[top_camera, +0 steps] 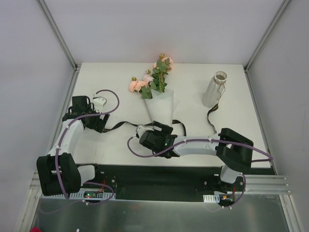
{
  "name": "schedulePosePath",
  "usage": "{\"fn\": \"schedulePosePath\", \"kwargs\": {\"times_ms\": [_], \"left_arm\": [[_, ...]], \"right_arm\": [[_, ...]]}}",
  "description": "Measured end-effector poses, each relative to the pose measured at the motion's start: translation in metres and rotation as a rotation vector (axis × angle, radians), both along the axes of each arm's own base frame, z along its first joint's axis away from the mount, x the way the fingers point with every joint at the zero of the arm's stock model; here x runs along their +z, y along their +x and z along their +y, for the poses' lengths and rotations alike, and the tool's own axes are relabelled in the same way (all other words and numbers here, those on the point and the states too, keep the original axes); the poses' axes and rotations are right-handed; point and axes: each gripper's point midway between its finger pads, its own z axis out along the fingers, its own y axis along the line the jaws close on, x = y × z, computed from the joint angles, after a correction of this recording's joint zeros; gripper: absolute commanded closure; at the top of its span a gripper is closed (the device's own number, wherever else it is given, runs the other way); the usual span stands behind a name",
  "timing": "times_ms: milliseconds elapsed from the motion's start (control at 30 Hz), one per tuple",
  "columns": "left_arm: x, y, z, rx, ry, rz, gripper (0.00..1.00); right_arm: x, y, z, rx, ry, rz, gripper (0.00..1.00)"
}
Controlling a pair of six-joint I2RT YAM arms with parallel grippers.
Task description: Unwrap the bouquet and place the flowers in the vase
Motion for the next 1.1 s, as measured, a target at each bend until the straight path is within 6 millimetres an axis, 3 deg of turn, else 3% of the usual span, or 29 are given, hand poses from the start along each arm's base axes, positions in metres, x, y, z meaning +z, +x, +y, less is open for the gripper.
{"fn": "schedulePosePath", "kwargs": {"times_ms": [400,767,1100], "left_arm": [[0.001,0.001,0.000,-0.002,0.002,-0.007,0.01],[0.001,0.001,0.000,-0.003,0.003,-0.007,0.01],[0.001,0.001,0.000,-0.002,0.003,-0.007,0.01]], "right_arm": [[-0.001,-0.006,0.001,0.018,-0.003,0.017,0.11],[-0.027,-0.001,-0.003,0.009,-0.099,0.004,0.12],[-0.010,0.019,0.011,-0.020,-0.050,-0.115,0.19]]}}
